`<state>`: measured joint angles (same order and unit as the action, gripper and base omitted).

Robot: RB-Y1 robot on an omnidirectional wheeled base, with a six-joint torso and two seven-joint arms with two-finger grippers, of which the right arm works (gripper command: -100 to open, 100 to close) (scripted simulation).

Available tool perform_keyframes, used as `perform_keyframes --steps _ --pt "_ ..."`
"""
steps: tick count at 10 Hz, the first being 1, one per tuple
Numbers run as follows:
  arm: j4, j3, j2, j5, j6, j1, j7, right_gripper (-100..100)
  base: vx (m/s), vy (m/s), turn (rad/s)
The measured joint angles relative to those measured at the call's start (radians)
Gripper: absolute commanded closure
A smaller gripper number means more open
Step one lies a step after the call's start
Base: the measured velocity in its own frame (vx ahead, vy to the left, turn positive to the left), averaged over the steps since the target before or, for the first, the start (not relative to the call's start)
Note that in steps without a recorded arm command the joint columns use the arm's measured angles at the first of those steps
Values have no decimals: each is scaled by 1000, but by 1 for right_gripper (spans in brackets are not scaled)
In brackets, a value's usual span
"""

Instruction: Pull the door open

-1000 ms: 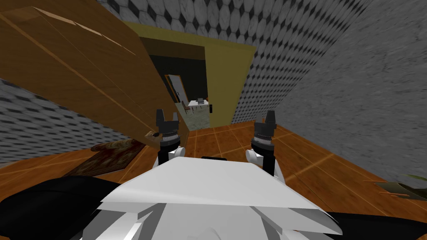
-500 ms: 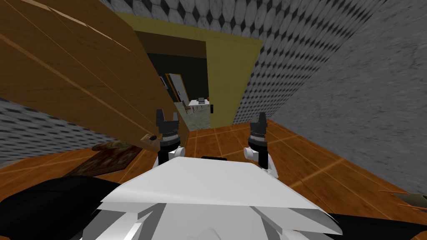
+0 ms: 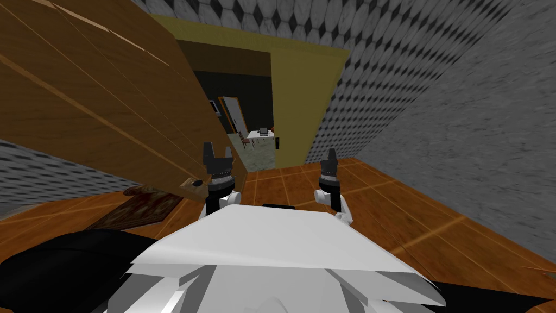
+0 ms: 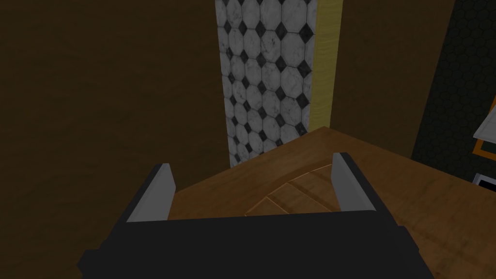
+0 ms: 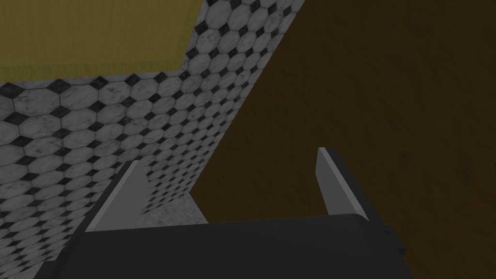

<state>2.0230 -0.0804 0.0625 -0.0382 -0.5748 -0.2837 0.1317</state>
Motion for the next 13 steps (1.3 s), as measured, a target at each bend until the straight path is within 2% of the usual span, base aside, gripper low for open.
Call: perform_keyframes --steps 3,5,6,8,9,13 --pt "-96 -4 4 0 7 61 -9 -100 90 21 41" --pt "-142 -5 5 0 11 84 -14 -100 67 15 48" --pt "-173 -8 7 1 16 108 -17 -100 57 13 20" --pt "-221 -12 11 3 14 128 -24 -100 65 15 48" --pt "-255 -10 8 2 10 145 -25 -100 103 16 60" --pt "-372 -20 16 5 21 217 -39 -100 67 16 35"
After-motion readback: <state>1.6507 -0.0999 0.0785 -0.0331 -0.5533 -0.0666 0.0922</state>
